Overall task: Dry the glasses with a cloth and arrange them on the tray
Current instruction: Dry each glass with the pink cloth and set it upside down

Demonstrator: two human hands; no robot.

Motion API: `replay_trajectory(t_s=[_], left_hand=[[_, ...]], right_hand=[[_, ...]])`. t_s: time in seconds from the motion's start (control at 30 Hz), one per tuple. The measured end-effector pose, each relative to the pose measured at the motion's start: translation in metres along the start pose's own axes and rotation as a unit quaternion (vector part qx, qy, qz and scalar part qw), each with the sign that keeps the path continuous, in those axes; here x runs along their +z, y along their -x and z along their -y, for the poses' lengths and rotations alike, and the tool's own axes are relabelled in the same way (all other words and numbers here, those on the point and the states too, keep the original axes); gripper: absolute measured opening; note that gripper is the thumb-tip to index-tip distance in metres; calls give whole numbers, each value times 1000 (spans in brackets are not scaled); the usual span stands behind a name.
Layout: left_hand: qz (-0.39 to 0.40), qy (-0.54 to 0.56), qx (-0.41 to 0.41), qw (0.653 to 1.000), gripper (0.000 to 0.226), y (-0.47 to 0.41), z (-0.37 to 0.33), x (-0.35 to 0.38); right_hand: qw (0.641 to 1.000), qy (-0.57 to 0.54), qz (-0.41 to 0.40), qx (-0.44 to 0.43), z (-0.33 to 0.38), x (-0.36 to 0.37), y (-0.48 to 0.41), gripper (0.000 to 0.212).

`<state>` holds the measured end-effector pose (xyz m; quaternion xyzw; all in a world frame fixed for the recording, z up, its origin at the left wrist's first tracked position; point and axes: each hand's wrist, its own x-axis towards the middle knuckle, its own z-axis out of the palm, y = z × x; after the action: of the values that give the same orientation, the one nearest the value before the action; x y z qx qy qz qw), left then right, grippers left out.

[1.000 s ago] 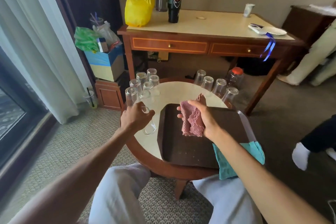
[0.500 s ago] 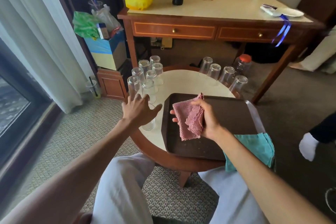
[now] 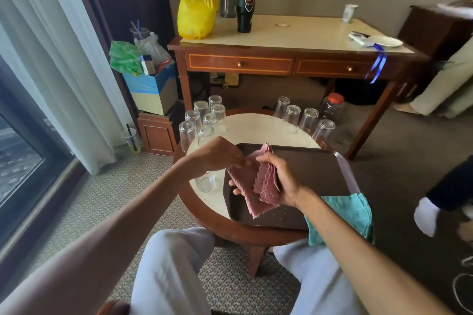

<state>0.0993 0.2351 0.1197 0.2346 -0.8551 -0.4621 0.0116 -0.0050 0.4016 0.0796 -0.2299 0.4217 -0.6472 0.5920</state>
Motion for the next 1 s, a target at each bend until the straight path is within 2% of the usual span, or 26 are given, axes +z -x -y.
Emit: replay_trajectory(t_s=[0.07, 0.17, 0.3, 0.37, 0.47, 0.53, 0.6, 0.7, 0.8, 0.9, 1.0], left_hand=[[11, 38, -3, 999, 10, 0, -4, -2], [45, 79, -2, 996, 23, 1, -10, -5], [60, 137, -23, 988, 31, -2, -13, -6], [43, 205, -40, 977, 31, -4, -17, -4], [12, 303, -44, 952, 25, -3, -21, -5], [-7, 329, -58, 942, 18, -2, -19, -10], [-24, 324, -80, 943, 32, 0, -15, -14], [-14, 298, -82, 951, 49, 3, -10, -18], [9, 280, -56, 958, 44, 7, -6, -21], [-16, 242, -14, 970, 29, 5, 0, -25], [-60, 191, 8, 980, 27, 5, 6, -30]], right_hand=[[997, 25, -67, 1, 1, -3, 4, 35], [982, 85, -167, -1, 0, -10, 4, 28], [975, 65, -213, -11, 0, -21, 4, 30], [980, 24, -199, -7, 1, -27, 8, 41], [993, -10, -118, 18, 0, -31, 12, 71], [996, -6, -90, 0, 0, -29, 10, 74], [992, -18, -114, -46, 0, -27, 6, 68], [974, -37, -204, -92, 7, -18, -3, 50], [968, -9, -236, -85, 16, -12, -9, 72], [978, 73, -188, -56, 25, -13, -7, 85], [972, 165, -158, -57, 29, -13, -6, 95]])
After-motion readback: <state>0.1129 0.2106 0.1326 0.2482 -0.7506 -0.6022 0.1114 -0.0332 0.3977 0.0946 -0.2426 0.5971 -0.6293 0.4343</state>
